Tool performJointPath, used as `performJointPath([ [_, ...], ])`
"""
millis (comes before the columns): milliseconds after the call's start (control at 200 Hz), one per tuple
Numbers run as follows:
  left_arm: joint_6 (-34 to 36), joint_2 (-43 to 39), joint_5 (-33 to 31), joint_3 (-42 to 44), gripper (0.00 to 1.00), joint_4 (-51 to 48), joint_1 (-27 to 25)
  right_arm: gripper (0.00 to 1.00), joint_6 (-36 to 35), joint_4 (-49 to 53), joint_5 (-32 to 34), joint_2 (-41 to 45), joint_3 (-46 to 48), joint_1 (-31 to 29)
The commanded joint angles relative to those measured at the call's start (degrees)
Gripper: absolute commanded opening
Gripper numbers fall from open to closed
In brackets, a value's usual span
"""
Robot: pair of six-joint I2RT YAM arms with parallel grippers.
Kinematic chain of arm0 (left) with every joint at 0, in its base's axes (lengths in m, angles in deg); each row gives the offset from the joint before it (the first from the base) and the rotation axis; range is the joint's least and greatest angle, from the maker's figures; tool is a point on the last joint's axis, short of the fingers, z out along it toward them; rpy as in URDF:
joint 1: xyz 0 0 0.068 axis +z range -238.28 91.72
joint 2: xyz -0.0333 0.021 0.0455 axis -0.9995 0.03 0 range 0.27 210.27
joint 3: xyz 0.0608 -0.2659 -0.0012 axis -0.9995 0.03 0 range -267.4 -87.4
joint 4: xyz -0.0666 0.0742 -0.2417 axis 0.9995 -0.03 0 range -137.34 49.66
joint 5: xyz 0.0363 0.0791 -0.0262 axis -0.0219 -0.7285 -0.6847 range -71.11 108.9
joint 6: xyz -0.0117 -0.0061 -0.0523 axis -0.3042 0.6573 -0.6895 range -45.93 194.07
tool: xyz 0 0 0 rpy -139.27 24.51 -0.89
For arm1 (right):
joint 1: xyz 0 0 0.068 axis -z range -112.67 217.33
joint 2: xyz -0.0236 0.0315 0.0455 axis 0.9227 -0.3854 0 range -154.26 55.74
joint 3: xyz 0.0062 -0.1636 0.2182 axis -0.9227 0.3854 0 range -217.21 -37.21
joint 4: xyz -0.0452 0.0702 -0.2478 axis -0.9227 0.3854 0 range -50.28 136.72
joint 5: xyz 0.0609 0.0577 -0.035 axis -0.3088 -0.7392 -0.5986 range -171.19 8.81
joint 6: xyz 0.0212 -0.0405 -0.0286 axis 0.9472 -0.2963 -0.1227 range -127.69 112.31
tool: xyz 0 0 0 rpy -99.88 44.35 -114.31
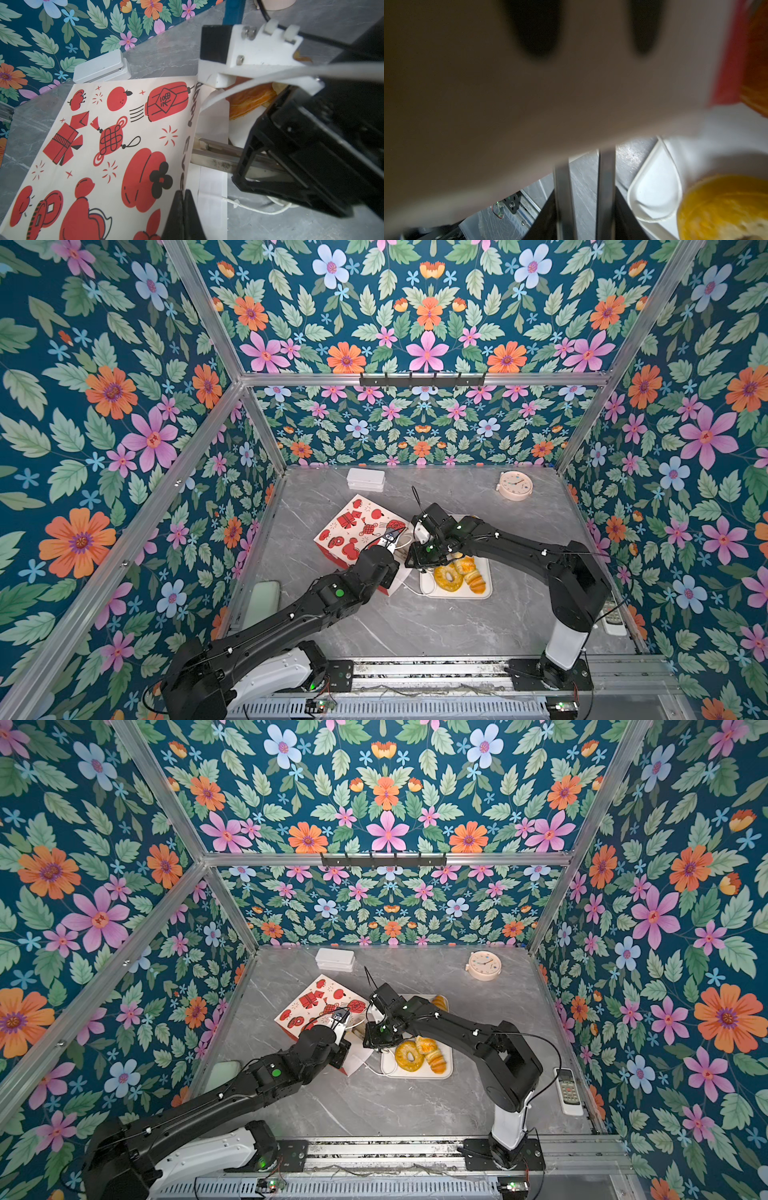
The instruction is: Take the fake bread out of the paper bag
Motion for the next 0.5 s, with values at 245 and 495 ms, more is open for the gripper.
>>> performJointPath([
  [245, 0.01, -1.07, -1.28, 0.69, 0.02, 3.43, 0.01, 0.18, -1.49, 3.33, 2.29, 2.69, 0.33, -0.08],
  [495, -0.59, -1.13, -4.60, 1.01, 0.02, 3.56, 0.02, 0.15, -0.90, 3.74, 1.27, 10.67, 5.21, -0.05],
])
